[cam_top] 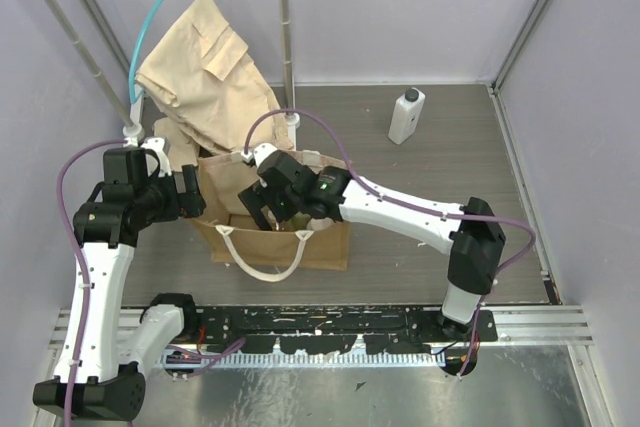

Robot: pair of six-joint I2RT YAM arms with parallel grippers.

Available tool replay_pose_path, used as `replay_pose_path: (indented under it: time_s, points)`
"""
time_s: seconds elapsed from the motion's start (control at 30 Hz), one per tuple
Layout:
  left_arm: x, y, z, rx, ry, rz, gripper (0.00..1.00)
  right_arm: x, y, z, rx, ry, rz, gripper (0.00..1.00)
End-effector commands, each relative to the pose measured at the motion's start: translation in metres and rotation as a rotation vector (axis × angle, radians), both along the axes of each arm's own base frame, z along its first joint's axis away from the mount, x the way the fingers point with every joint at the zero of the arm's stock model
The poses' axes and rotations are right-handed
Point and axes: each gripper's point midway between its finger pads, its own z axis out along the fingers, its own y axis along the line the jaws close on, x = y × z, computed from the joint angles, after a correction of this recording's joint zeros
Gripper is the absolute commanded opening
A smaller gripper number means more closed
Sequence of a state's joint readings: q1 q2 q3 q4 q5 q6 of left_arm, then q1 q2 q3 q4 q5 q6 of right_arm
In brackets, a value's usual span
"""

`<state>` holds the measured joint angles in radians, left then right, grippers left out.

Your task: Place the personal care products into the canvas bag

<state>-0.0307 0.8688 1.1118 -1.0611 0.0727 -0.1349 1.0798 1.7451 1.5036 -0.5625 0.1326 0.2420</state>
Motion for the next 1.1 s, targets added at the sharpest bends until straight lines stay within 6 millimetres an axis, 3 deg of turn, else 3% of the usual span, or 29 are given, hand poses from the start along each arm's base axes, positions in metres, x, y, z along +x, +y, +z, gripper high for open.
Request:
replay_pose_path:
  time_s: [0.0, 0.17, 0.37, 0.47, 0.9, 1.07]
  points:
    - [0.001, -0.002, 0.015, -0.003, -0.044, -0.012, 0.98, 0.014, -0.011, 0.097, 0.143, -0.121, -0.022, 1.00]
    - [0.000, -0.005, 0.015, -0.018, -0.040, -0.023, 0.98, 0.032, -0.047, 0.142, 0.193, -0.168, -0.093, 1.00]
    - [-0.001, -0.007, 0.015, -0.025, -0.041, -0.034, 0.98, 0.077, -0.102, 0.181, 0.271, -0.221, -0.227, 1.00]
    - [-0.001, -0.008, 0.016, -0.027, -0.043, -0.038, 0.98, 0.106, -0.128, 0.190, 0.271, -0.248, -0.305, 1.00]
    - [0.001, -0.014, 0.012, -0.056, -0.045, -0.063, 0.98, 0.230, -0.223, 0.147, 0.147, -0.080, -0.697, 1.00]
    - [0.001, -0.019, 0.008, -0.074, -0.052, -0.080, 0.98, 0.264, -0.263, 0.107, 0.117, -0.018, -0.909, 1.00]
